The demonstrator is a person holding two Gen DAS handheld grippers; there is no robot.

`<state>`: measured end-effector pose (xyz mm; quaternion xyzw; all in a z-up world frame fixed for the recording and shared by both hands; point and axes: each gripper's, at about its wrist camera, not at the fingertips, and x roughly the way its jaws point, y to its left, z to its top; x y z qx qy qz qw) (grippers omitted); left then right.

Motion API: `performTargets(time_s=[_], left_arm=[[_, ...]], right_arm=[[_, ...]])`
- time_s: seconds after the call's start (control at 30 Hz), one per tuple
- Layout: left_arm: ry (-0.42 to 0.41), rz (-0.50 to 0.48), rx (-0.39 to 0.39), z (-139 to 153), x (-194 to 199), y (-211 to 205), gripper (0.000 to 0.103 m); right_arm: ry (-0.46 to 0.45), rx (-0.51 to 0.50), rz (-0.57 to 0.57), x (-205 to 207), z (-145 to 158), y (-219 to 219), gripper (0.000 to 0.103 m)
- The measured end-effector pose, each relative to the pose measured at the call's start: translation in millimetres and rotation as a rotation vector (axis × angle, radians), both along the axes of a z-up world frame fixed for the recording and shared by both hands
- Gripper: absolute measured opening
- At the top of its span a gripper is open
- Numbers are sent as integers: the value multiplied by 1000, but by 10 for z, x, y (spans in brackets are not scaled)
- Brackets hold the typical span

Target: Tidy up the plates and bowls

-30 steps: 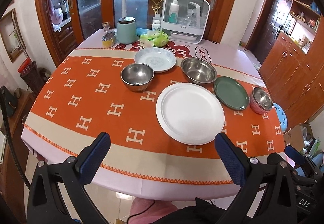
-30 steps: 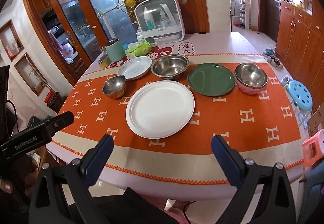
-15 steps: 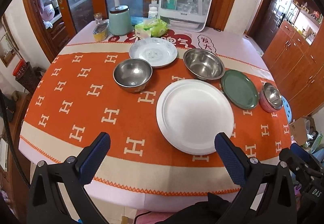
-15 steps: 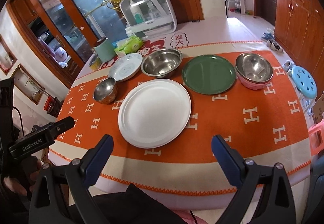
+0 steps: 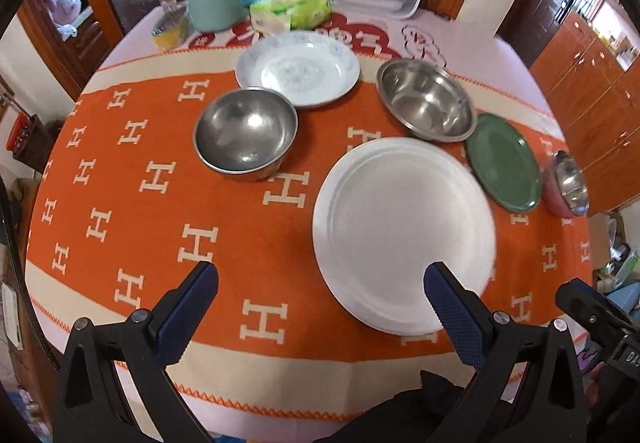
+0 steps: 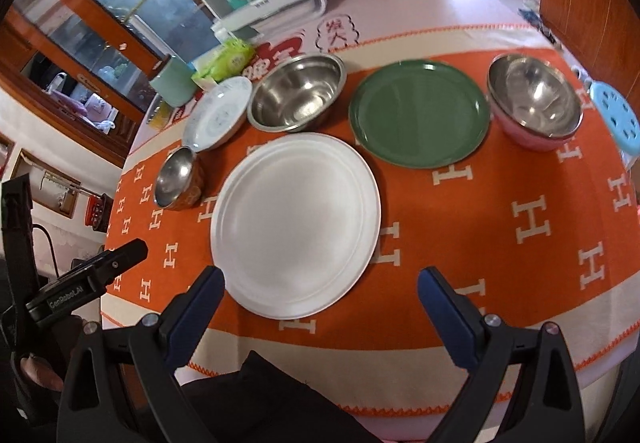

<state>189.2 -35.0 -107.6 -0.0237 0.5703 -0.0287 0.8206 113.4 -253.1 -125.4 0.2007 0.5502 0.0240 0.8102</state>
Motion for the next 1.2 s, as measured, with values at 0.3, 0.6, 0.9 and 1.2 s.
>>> performTargets(time_s=[0.3,0.6,0.9,1.2], left_arm=[[141,-16,-53,-591,455,42,102],[225,-31,-115,-1025,708,48,98],[268,-31,-180,-1251,828,36,83],[293,-40,-198,-1370,866,-39,46]], right_arm=[[130,39,-59,309,-425,-94,91],[214,32,-76,462,-731,-115,69],[249,19,-94,527,-859,-135,48],[277,6,-114,563,-935,-158,21]])
